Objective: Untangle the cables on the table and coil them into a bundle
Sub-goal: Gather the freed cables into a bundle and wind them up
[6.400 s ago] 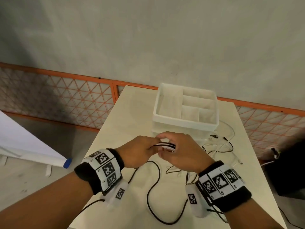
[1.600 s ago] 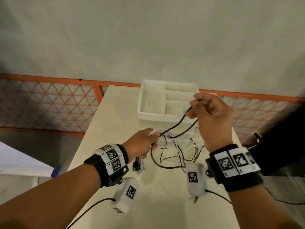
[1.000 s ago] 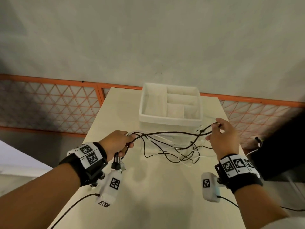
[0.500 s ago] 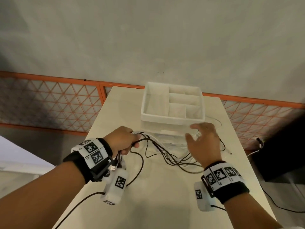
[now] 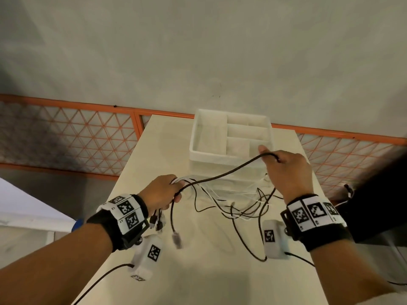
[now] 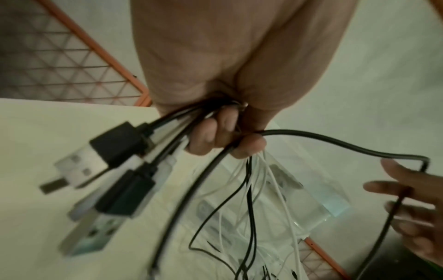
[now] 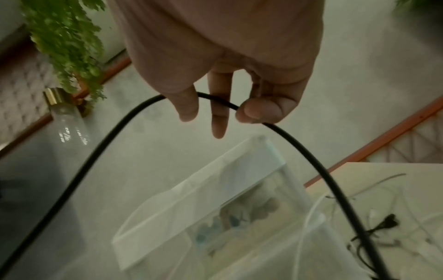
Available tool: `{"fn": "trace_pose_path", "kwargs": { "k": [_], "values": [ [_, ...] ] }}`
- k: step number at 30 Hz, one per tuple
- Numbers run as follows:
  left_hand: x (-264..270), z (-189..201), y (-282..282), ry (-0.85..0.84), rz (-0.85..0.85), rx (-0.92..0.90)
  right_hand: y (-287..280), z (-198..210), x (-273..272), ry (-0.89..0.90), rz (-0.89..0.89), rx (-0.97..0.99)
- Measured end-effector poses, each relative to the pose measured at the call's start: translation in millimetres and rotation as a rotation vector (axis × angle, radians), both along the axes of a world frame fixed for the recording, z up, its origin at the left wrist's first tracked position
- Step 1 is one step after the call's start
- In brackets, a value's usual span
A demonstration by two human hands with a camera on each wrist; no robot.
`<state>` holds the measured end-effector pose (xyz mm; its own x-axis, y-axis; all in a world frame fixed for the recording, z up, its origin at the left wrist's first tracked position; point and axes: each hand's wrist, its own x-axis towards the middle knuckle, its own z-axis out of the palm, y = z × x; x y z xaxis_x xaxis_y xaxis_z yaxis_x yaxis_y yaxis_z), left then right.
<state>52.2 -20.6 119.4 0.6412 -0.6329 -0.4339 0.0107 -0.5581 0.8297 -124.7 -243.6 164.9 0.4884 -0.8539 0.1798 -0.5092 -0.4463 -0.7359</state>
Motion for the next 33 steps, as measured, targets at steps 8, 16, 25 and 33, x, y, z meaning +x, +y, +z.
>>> {"fn": "trace_pose_path", "kwargs": {
  "k": [8,16,25,33],
  "values": [
    [2.5,-0.6,1.0,0.194,0.045,-0.125,-26.4,-40.6,-11.2,0.076,-0.176,0.174],
    [-3.0,12.1,1.2,0.293,-0.035,-0.182,-51.2,-78.5,-21.9,0.065,-0.347,0.185],
    [14.5,35.0,-0.4,0.103,0.256,-0.374,-54.3,-108.0,-26.2,0.192,-0.350,0.509],
    [18.2,6.2,0.7,-0.050,0.424,-0.184,-23.8,-28.7,-19.1,-0.317,-0.195,-0.018]
  ]
}}
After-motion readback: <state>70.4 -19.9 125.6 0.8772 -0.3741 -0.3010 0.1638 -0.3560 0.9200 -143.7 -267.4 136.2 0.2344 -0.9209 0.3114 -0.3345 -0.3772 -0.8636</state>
